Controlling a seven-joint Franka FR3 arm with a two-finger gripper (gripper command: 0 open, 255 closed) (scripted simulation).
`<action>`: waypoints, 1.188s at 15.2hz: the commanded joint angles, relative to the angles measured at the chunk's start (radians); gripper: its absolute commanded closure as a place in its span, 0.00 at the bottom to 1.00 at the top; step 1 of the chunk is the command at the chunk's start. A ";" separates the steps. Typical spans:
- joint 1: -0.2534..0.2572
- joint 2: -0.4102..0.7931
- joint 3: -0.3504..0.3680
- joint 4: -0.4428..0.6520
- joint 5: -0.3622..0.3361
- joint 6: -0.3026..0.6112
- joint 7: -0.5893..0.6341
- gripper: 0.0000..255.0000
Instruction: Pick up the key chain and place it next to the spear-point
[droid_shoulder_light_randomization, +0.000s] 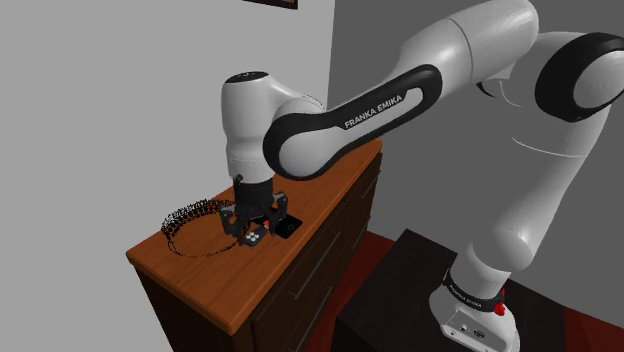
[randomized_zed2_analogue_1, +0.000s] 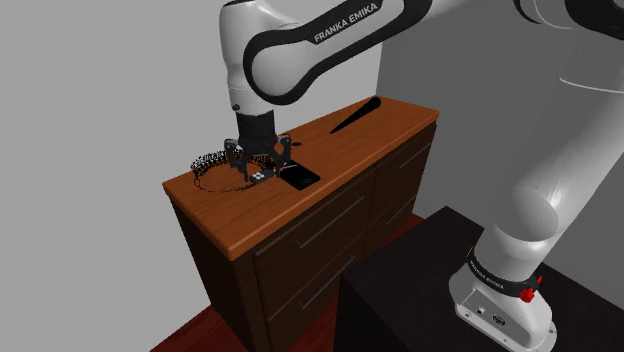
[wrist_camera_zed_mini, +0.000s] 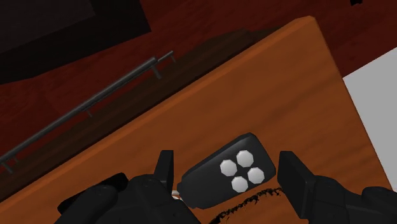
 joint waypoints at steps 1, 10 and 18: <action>-0.001 -0.009 0.000 0.021 0.007 -0.028 -0.005 1.00; -0.063 -0.105 -0.072 -0.028 0.075 -0.054 -0.168 1.00; -0.146 -0.165 -0.193 -0.093 0.103 -0.046 -0.387 1.00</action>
